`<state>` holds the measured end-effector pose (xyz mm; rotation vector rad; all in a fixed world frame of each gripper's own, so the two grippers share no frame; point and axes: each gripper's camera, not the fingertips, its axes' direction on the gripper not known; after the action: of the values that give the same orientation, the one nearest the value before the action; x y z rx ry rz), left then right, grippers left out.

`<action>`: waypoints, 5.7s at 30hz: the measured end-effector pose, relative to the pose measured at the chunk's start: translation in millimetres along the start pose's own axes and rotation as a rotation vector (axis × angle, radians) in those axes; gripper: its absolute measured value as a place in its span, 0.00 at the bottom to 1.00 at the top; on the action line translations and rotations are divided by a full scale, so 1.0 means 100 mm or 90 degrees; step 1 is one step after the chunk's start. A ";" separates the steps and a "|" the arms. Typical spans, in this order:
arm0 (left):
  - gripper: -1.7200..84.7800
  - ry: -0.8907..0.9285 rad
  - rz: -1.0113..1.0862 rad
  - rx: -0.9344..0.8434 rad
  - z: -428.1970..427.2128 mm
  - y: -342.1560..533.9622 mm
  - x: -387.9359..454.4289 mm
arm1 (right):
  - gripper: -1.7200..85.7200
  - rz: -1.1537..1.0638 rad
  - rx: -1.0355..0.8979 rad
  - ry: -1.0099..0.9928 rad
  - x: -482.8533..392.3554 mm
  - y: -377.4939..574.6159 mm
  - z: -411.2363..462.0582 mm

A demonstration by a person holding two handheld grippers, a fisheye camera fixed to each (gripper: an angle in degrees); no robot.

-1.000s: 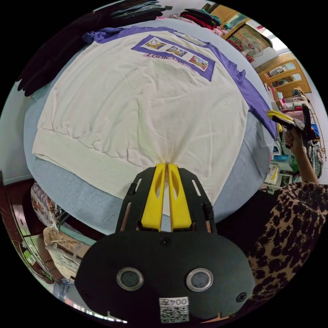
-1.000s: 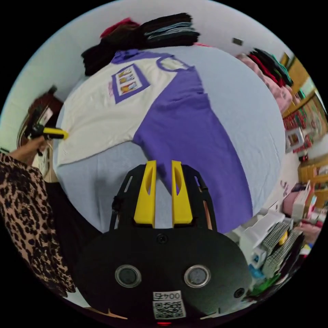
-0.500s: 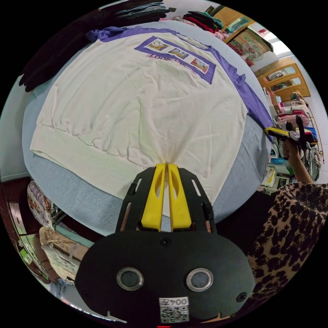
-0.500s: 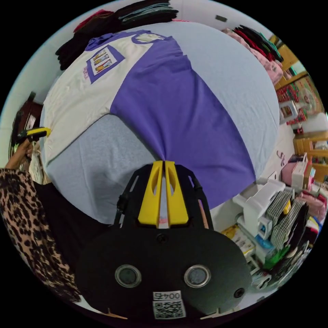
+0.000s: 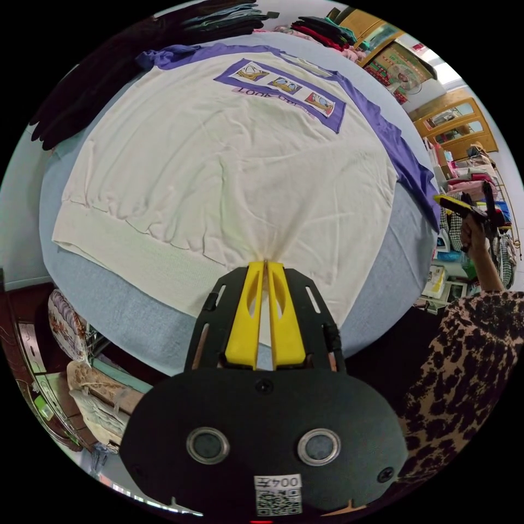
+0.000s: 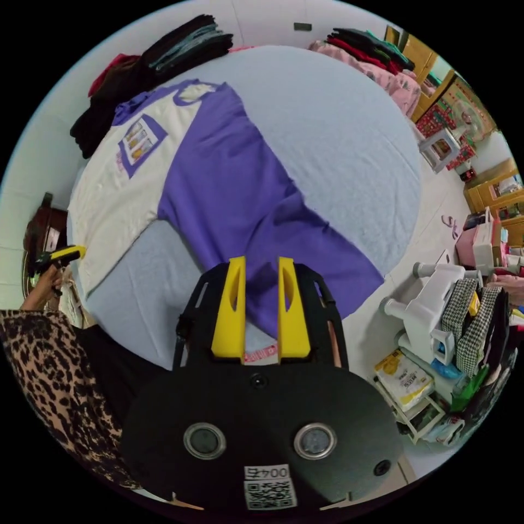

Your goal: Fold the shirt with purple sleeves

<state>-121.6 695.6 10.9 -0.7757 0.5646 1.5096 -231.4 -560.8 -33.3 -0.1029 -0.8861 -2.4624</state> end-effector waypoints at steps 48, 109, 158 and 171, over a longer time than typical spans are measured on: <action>0.06 -0.072 0.094 0.139 -1.66 0.41 -2.47 | 0.06 -0.036 -0.289 0.049 -3.56 -0.91 4.53; 0.20 -0.399 0.583 0.062 -2.70 -4.28 0.41 | 0.07 -0.054 -0.294 0.094 -3.36 -0.58 6.18; 0.20 0.387 0.680 0.120 -5.01 -3.74 1.62 | 0.06 -0.010 -0.179 0.046 -3.23 0.06 5.12; 0.17 -0.053 0.451 0.136 -3.80 -2.74 0.20 | 0.06 0.009 -0.196 -0.003 -3.06 0.10 4.82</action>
<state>201.7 450.5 -223.8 -0.3490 0.9857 2.0683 -10.4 -135.8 277.3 -0.2204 -0.4997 -2.5684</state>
